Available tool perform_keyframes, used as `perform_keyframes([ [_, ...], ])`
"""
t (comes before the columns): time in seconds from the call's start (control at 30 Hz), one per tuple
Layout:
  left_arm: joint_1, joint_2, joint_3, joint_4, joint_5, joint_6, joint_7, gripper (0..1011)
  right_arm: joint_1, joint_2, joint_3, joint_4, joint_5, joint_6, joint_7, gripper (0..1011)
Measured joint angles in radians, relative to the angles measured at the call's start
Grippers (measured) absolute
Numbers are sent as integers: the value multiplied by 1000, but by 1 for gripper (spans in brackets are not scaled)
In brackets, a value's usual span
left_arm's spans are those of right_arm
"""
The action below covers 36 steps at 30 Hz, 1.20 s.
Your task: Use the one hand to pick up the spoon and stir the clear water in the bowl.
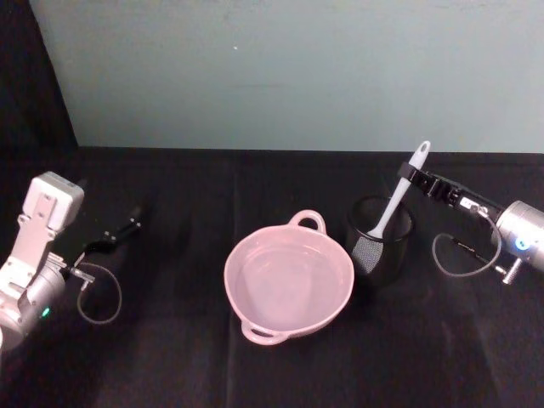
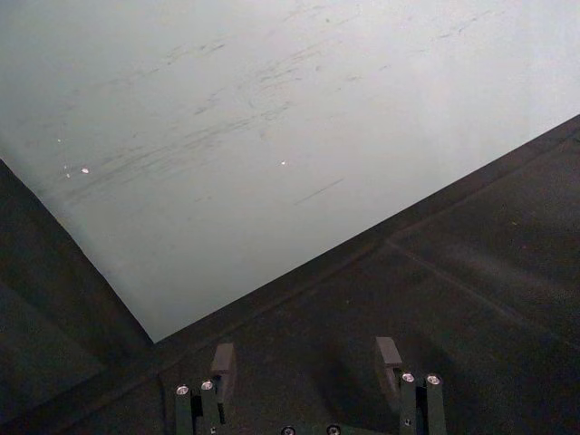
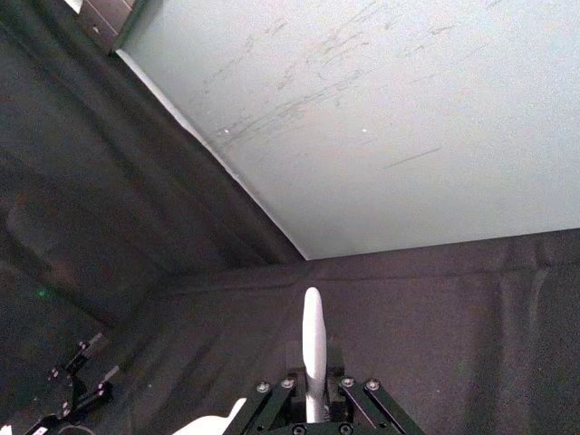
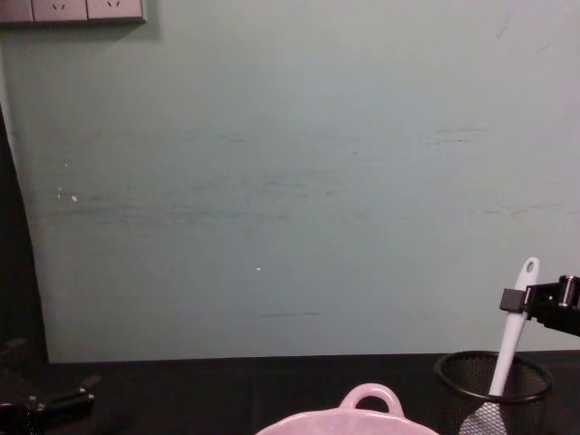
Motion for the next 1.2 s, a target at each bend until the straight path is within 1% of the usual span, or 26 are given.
perform_keyframes([
  [0.03,0,0,0,0,0,0,0,1005,0,0,0,0,0,0,0,118],
  [0.07,0,0,0,0,0,0,0,1005,0,0,0,0,0,0,0,113],
  [0.37,0,0,0,0,0,0,0,1005,0,0,0,0,0,0,0,113],
  [0.47,0,0,0,0,0,0,0,1005,-10,24,-8,-49,-59,-49,-24,113],
  [0.5,0,0,0,0,0,0,0,1005,-19,42,-9,-84,-98,-76,-44,113],
  [0.57,0,0,0,0,0,0,0,1005,-25,58,-8,-114,-127,-96,-59,113],
  [0.6,0,0,0,0,0,0,0,1005,-32,73,-4,-145,-153,-110,-75,113],
  [0.67,0,0,0,0,0,0,0,1005,-37,87,2,-175,-172,-118,-88,113],
  [0.7,0,0,0,0,0,0,0,1005,-41,102,10,-205,-186,-121,-96,113],
  [0.8,0,0,0,0,0,0,0,1005,-43,122,20,-244,-200,-118,-103,113],
  [0.87,0,0,0,0,0,0,0,1005,-39,147,31,-293,-215,-103,-103,113],
  [0.9,0,0,0,0,0,0,0,1005,-37,153,33,-305,-219,-98,-103,113],
  [1.03,0,0,0,0,0,0,0,1005,-19,170,40,-356,-234,-72,-95,113],
  [1.13,0,0,0,0,0,0,0,1005,-6,173,40,-380,-240,-54,-85,113],
  [1.2,0,0,0,0,0,0,0,1005,11,173,37,-406,-250,-33,-74,113],
])
